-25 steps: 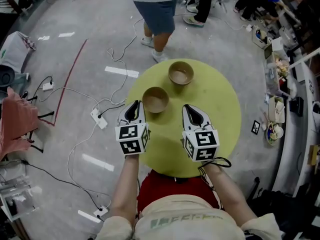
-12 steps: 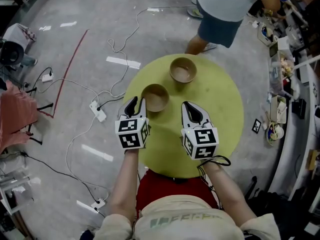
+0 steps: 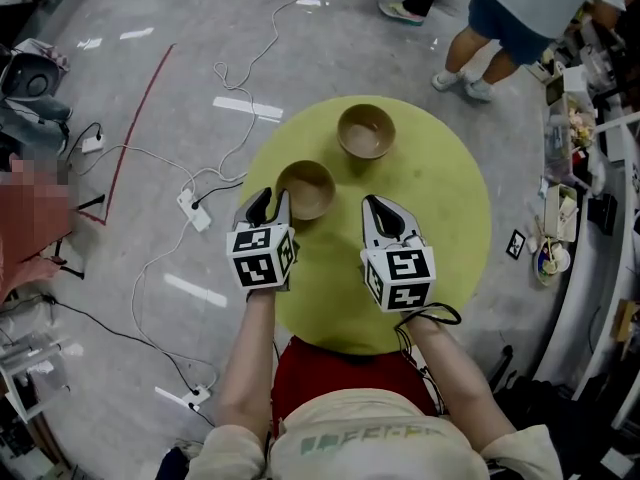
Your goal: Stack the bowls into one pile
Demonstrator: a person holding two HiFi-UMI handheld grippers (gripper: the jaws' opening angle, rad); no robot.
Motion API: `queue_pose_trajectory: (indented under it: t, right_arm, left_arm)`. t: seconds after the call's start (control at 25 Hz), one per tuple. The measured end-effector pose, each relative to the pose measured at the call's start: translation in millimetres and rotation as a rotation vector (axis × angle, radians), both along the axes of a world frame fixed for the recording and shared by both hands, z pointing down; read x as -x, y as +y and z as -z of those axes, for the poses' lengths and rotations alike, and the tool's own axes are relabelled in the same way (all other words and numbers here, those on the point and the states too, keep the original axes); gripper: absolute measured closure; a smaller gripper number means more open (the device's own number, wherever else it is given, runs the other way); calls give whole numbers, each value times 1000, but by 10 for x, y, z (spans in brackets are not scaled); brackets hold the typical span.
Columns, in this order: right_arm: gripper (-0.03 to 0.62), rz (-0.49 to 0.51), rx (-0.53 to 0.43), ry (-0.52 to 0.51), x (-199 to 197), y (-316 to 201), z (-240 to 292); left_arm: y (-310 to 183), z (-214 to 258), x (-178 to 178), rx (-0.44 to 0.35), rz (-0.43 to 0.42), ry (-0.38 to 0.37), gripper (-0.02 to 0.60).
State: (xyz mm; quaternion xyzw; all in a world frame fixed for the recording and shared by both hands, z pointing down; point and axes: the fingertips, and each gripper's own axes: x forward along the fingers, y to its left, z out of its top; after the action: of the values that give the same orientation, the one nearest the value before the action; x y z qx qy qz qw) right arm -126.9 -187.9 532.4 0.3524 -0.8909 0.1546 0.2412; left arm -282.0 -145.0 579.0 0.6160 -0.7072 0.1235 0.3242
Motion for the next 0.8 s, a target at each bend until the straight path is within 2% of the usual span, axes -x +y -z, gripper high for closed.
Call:
queue_pose_trajectory:
  t: [0.4,0.8]
  right_arm:
    - [557,24,42,26,4,-18,-209]
    - [557,39,64,42,21,-76,-367]
  left_arm:
    - [-62,-208,26,55,32,45,474]
    - [-119,-329,56,84,64,53,476]
